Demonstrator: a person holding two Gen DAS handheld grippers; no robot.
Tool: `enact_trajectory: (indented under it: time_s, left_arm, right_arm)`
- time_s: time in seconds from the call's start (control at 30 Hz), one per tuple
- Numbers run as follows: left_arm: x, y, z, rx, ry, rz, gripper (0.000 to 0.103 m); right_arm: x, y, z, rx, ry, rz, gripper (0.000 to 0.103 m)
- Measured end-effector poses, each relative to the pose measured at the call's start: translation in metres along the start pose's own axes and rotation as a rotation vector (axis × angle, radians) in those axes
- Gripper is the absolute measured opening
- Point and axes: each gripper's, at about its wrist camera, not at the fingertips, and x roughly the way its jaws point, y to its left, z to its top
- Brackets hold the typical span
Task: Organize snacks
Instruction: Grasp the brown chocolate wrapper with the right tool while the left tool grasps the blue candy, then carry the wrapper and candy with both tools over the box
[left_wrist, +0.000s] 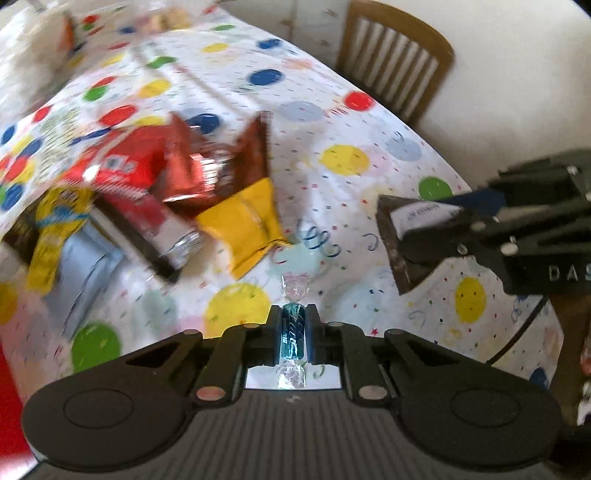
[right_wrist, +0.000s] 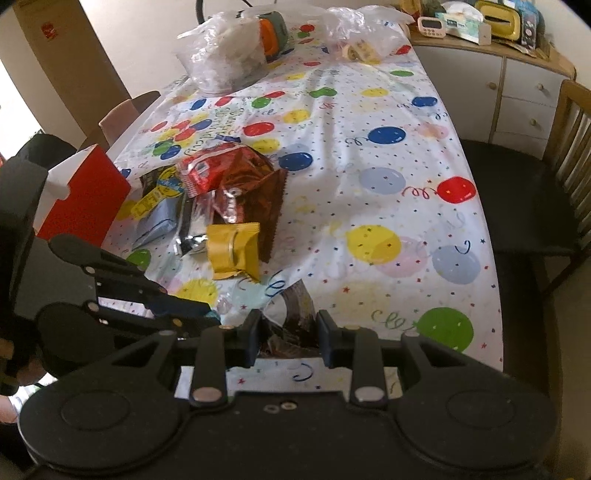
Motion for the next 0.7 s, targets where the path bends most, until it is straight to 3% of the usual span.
enact_trajectory:
  time_s: [0.37, 0.7]
  left_arm:
    - [-0.074, 0.06, -0.034, -0.247, -0.127, 0.062, 0.012]
    - [-0.15, 0.119, -0.071, -0.358, -0.246, 0.135, 0.012]
  right_arm:
    - [-0.019, 0.063, 0.011, -0.084, -0.043, 0.008, 0.03]
    - [-0.027, 0.146, 0.036, -0.194, -0.092, 0.025, 0.03]
